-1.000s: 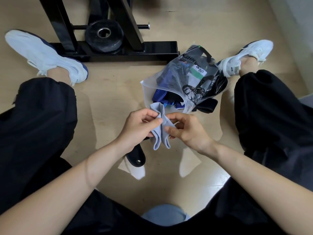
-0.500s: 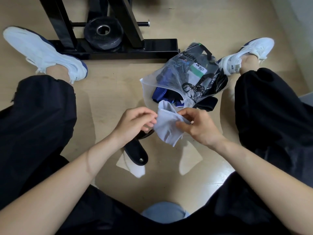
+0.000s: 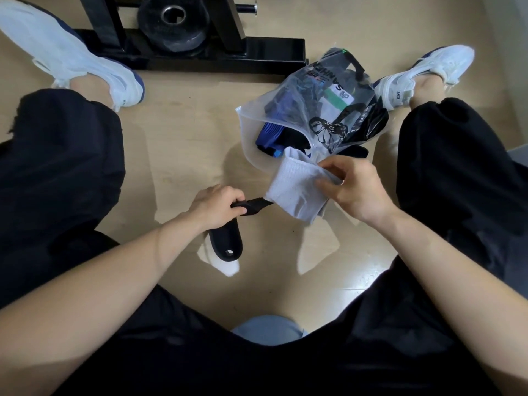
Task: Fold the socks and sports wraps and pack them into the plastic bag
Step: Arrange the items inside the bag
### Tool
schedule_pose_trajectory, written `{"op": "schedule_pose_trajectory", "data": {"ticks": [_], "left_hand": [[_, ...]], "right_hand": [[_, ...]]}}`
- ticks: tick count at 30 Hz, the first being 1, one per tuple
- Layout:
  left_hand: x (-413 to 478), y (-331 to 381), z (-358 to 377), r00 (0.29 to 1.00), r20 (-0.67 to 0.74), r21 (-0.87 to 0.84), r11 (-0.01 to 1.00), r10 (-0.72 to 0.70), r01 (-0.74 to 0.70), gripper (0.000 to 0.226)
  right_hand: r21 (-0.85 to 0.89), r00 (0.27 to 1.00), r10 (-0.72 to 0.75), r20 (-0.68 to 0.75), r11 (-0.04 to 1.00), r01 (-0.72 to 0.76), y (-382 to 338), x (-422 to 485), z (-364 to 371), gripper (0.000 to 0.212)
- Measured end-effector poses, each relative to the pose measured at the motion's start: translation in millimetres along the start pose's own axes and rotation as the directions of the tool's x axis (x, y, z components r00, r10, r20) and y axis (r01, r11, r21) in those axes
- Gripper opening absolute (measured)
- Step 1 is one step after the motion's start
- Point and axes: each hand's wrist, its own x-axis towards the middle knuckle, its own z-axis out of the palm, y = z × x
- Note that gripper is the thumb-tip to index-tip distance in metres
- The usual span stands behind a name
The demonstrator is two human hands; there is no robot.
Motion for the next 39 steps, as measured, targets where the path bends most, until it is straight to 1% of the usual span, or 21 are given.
{"op": "schedule_pose_trajectory", "data": {"ticks": [2,4,7,9,10,11,13,15,17,19,20,23,24,26,28,30,32,34,36,38,39], "left_hand": [[1,-9,-3,0.998,0.040,0.058,0.997,-0.053,0.050,0.010],[2,-16,-6,0.994,0.056,0.091,0.992,-0.095,0.090,0.011],[1,-16,-11,0.990,0.061,0.089,0.989,-0.124,0.118,0.017],[1,-9,-15,0.992,0.066,0.061,0.993,-0.103,0.099,0.022],[0,-4,-16,0.996,0.051,0.015,0.997,-0.078,0.077,0.025],[-2,1,-18,0.999,0.024,-0.051,0.997,-0.048,0.049,0.037],[-5,13,-22,0.999,-0.041,-0.217,0.976,0.028,-0.036,0.069],[-8,26,-26,0.984,-0.122,-0.354,0.921,0.127,-0.163,0.082],[-13,36,-28,0.966,-0.143,-0.458,0.851,0.214,-0.257,0.086],[-16,45,-30,0.961,-0.126,-0.543,0.793,0.247,-0.275,0.079],[-17,47,-31,0.962,-0.118,-0.582,0.768,0.247,-0.268,0.066],[-17,49,-36,0.965,-0.125,-0.687,0.681,0.232,-0.252,0.016],[-17,48,-38,0.971,-0.134,-0.727,0.647,0.197,-0.231,0.011],[-15,44,-39,0.982,-0.151,-0.788,0.586,0.112,-0.189,0.013],[-15,45,-42,0.983,-0.177,-0.818,0.548,0.044,-0.172,0.010],[-16,49,-44,0.983,-0.182,-0.862,0.484,-0.018,-0.151,0.009],[-17,52,-46,0.984,-0.169,-0.891,0.435,-0.052,-0.130,0.010],[-18,51,-48,0.992,-0.126,-0.917,0.383,-0.011,-0.112,0.016],[-19,48,-48,0.996,-0.056,-0.941,0.329,0.070,-0.076,0.037],[-21,45,-48,0.991,0.023,-0.942,0.336,0.131,-0.022,0.045],[-22,45,-48,0.988,0.050,-0.930,0.367,0.149,-0.008,0.047]], "right_hand": [[-0.063,0.999,-0.002,-0.035,0.998,-0.001,3,3,-7,0.014],[-0.080,0.999,0.009,-0.047,0.997,-0.013,7,5,-13,0.018],[-0.112,1.000,0.005,0.014,0.994,-0.003,10,3,-15,0.019],[-0.124,0.997,0.001,0.075,0.992,0.008,11,2,-13,0.017],[-0.122,0.994,-0.008,0.113,0.992,0.022,12,2,-12,0.017],[-0.112,0.989,-0.020,0.150,0.993,0.037,13,3,-11,0.017],[-0.069,0.975,-0.028,0.220,0.997,0.044,16,4,-8,0.015],[-0.030,0.959,-0.046,0.279,0.998,0.057,16,4,-3,0.014],[0.015,0.949,-0.071,0.307,0.997,0.070,13,2,1,0.017],[0.079,0.942,-0.089,0.323,0.995,0.067,9,-1,4,0.020],[0.108,0.938,-0.094,0.334,0.992,0.061,8,-1,5,0.020],[0.171,0.929,-0.116,0.352,0.984,0.058,3,-2,5,0.021],[0.205,0.931,-0.126,0.343,0.977,0.056,1,-2,4,0.023],[0.294,0.938,-0.150,0.313,0.954,0.054,-3,-3,4,0.029],[0.353,0.933,-0.202,0.299,0.931,0.089,-8,-5,5,0.032],[0.316,0.918,-0.252,0.305,0.937,0.153,-9,-6,7,0.030],[0.276,0.916,-0.254,0.312,0.946,0.169,-9,-6,10,0.029],[0.276,0.931,-0.223,0.289,0.951,0.142,-8,-5,11,0.030],[0.289,0.948,-0.192,0.253,0.950,0.115,-6,-4,9,0.031],[0.330,0.965,-0.160,0.209,0.940,0.085,-6,-3,6,0.032],[0.342,0.972,-0.141,0.190,0.937,0.069,-5,-2,4,0.032]]}}
